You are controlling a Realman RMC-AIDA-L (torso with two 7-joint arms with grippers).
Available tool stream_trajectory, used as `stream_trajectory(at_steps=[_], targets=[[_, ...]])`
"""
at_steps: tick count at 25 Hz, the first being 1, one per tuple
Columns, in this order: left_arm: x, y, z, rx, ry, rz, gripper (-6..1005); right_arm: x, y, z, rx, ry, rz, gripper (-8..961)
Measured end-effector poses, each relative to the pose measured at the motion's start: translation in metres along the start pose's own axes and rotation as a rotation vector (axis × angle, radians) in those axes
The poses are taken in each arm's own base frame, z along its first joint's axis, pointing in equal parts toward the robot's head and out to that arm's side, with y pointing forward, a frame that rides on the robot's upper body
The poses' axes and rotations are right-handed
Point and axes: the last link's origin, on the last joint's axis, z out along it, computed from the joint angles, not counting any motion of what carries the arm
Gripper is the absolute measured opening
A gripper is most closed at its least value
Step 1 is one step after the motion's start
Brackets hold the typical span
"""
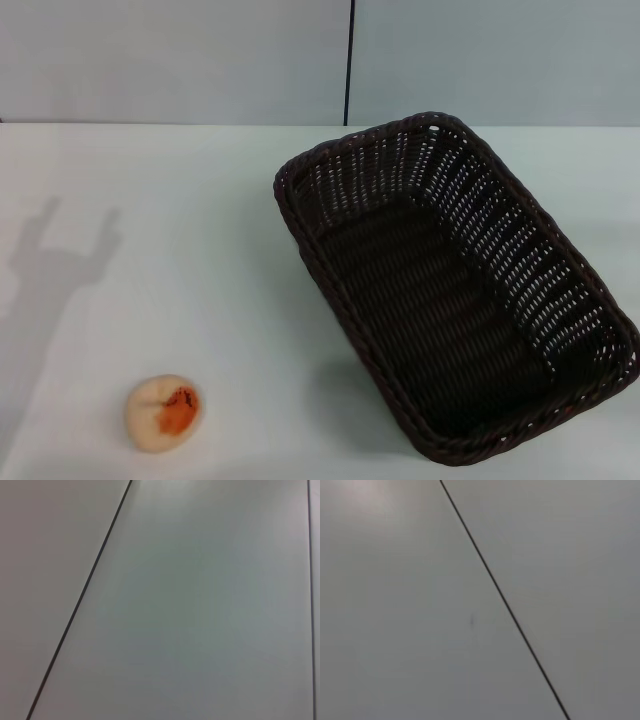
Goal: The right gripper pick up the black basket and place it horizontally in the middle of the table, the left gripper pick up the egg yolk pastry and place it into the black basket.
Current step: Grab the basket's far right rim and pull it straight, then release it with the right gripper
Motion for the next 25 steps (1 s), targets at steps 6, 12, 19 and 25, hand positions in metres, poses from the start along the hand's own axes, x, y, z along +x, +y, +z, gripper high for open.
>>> stream_trajectory(at_steps=[6, 12, 19, 25], targets=[[0.0, 0.0, -0.001, 0.001, -0.002, 0.0, 813, -0.002, -0.001, 0.009, -0.09, 0.102, 0.035, 655], [0.0, 0.0, -0.003, 0.004, -0.007, 0.0, 813, -0.016, 0.002, 0.04, -0.278, 0.375, 0.119, 656], [0.001, -0.002, -0.005, 0.013, -0.01, 0.003, 813, -0.042, 0.033, 0.097, -0.466, 0.906, 0.134, 653], [0.0, -0.001, -0.005, 0.014, -0.012, 0.001, 813, -0.031, 0.071, 0.142, -0.523, 1.367, 0.033, 652]])
